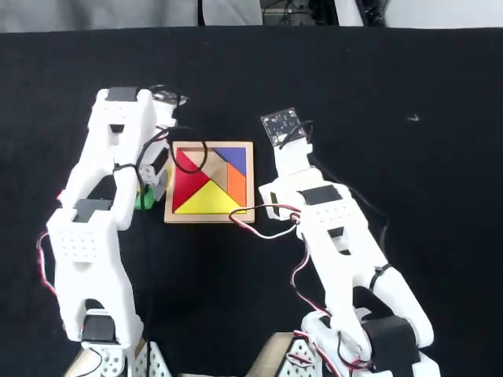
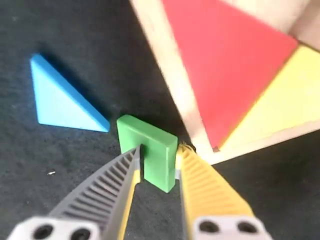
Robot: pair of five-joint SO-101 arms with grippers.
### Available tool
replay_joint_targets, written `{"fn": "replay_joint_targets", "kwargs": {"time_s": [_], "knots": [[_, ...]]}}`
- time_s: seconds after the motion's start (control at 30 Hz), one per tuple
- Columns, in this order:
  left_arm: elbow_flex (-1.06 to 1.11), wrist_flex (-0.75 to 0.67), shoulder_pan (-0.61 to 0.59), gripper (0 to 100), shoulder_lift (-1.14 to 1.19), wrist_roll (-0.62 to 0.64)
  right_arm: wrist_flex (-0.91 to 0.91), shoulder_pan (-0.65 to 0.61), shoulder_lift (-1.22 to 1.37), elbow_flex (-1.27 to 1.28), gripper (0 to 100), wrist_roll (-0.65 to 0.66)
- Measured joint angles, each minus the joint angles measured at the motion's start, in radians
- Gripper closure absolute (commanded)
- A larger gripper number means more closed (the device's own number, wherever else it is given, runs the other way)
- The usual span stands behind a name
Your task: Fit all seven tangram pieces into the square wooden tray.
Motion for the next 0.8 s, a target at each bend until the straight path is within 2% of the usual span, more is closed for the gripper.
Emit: {"fn": "replay_joint_targets", "kwargs": {"time_s": [0.2,0.4,0.6,0.8], "knots": [[0.071,-0.061,-0.041,88,-0.037,-0.063,0.0,0.0,0.0,0.0,98.3,0.0],[0.06,-0.061,-0.071,94,-0.037,-0.101,0.0,0.0,0.0,0.0,98.3,0.0],[0.018,-0.068,-0.146,94,-0.041,-0.164,0.0,0.0,0.0,0.0,98.3,0.0],[0.012,-0.064,-0.17,94,-0.04,-0.21,0.0,0.0,0.0,0.0,98.3,0.0]]}}
